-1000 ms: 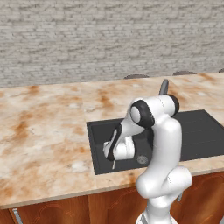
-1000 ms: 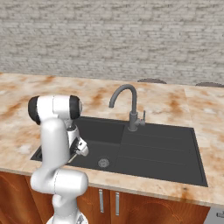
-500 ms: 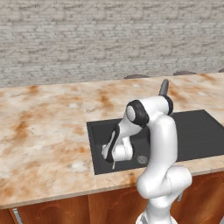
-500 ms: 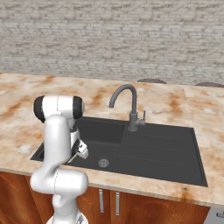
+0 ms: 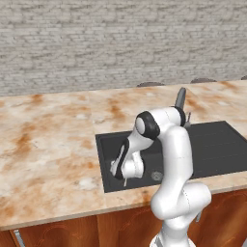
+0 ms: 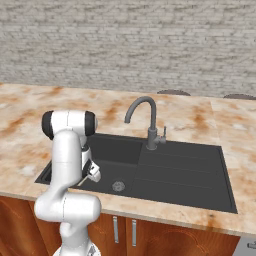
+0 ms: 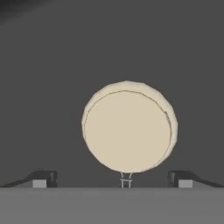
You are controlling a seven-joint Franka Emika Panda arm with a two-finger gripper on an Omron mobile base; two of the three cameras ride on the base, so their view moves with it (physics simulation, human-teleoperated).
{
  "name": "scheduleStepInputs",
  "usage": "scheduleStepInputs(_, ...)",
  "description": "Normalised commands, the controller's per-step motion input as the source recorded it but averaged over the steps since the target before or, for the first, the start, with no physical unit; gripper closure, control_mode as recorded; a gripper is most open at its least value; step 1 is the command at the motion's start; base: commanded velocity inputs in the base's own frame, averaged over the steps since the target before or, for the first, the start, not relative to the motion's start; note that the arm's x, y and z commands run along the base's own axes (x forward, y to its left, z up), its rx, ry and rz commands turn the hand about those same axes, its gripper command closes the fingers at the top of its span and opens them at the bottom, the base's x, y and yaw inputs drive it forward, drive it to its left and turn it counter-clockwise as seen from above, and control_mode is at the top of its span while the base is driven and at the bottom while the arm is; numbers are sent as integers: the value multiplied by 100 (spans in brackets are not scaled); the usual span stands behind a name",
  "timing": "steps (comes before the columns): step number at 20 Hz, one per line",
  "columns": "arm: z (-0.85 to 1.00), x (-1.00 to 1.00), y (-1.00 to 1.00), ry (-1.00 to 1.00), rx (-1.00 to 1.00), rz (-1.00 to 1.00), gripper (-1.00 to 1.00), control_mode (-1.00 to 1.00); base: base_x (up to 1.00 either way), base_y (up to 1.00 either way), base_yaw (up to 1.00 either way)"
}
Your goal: Pick up the dish brush and dish brush from the sink, and place them back in the cabinet, and close the cabinet doors.
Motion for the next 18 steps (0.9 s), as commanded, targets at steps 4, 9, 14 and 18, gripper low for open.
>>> scheduleStepInputs(4, -20, 8, 2, 4, 0, 0, -100, -100, 0, 0, 0)
scheduleStepInputs(9, -26, 5, 6, 5, 0, 0, 100, -100, 0, 0, 0)
scheduleStepInputs(14, -4, 0, 0, 0, 0, 0, 100, -100, 0, 0, 0)
scheduleStepInputs(18, -3, 0, 0, 0, 0, 0, 100, -100, 0, 0, 0)
